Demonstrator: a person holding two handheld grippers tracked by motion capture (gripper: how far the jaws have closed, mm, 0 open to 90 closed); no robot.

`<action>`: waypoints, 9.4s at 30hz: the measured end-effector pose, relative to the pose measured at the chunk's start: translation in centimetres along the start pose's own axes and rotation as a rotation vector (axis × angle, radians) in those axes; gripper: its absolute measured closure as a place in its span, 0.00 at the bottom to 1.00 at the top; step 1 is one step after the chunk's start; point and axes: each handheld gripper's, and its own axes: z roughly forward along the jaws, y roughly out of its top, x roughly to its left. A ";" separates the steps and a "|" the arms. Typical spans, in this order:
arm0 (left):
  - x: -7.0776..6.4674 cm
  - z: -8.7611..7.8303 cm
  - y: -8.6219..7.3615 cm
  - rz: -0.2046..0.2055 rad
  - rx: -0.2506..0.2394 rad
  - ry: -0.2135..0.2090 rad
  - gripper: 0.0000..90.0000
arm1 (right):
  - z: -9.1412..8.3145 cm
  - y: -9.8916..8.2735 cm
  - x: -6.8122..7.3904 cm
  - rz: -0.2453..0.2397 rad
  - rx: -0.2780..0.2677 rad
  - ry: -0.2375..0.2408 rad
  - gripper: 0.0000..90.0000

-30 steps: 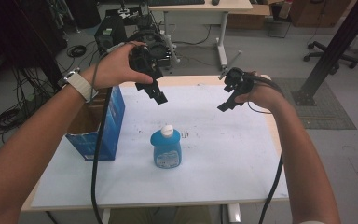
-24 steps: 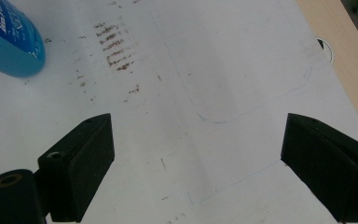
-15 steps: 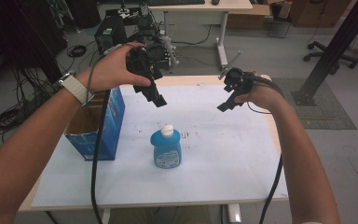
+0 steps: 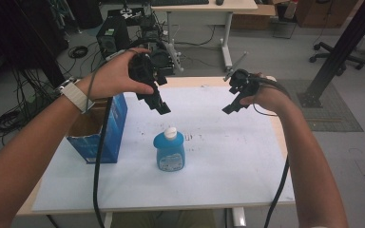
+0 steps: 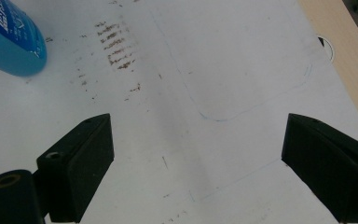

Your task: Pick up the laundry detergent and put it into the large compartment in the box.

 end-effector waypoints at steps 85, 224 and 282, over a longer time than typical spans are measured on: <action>-3.3 7.0 -1.1 0.036 0.077 -0.066 0.09 | 0.0 0.0 0.3 0.006 -0.014 -0.002 0.10; -3.7 14.3 -2.5 0.032 0.169 -0.097 0.42 | 0.0 -0.7 0.6 0.019 -0.023 -0.002 0.10; -0.9 0.7 -2.8 -0.375 0.124 0.112 0.42 | -0.5 -1.4 1.2 0.021 -0.051 0.002 0.10</action>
